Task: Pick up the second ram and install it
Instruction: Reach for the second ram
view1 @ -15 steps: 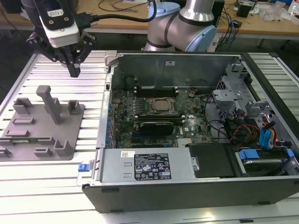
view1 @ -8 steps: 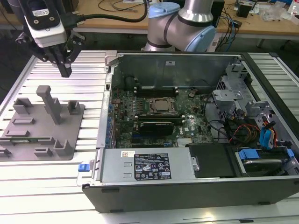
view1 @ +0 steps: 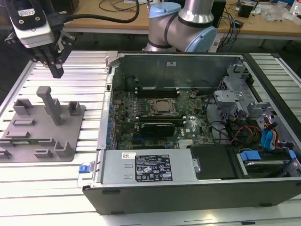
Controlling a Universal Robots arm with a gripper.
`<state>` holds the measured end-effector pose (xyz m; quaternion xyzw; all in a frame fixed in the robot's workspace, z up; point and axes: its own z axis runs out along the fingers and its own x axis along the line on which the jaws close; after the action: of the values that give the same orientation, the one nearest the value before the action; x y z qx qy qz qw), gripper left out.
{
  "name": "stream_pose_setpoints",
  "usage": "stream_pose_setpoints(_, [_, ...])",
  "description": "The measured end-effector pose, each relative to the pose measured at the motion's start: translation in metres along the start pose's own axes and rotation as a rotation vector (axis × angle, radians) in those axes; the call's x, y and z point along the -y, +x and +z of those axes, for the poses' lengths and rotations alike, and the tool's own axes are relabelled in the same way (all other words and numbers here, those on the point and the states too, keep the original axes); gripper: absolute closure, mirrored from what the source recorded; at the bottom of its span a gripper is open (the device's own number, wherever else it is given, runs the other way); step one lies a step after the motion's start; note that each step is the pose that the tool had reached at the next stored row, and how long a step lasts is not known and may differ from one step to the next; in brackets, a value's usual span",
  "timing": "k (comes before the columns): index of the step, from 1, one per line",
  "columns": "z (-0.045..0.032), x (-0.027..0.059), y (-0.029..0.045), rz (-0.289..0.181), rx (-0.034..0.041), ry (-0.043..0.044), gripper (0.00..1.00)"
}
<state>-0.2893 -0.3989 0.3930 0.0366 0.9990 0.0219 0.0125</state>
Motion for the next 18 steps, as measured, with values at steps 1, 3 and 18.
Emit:
stream_pose_setpoints(1, [0.0000, 0.0003, 0.0037, 0.000, 0.0000, 0.0000, 0.92])
stream_pose_setpoints(3, [0.0001, 0.0006, 0.0082, 0.000, 0.0000, 0.0000, 0.92])
stream_pose_setpoints(18, [0.0017, 0.0032, 0.0391, 0.000, 0.0000, 0.0000, 0.92])
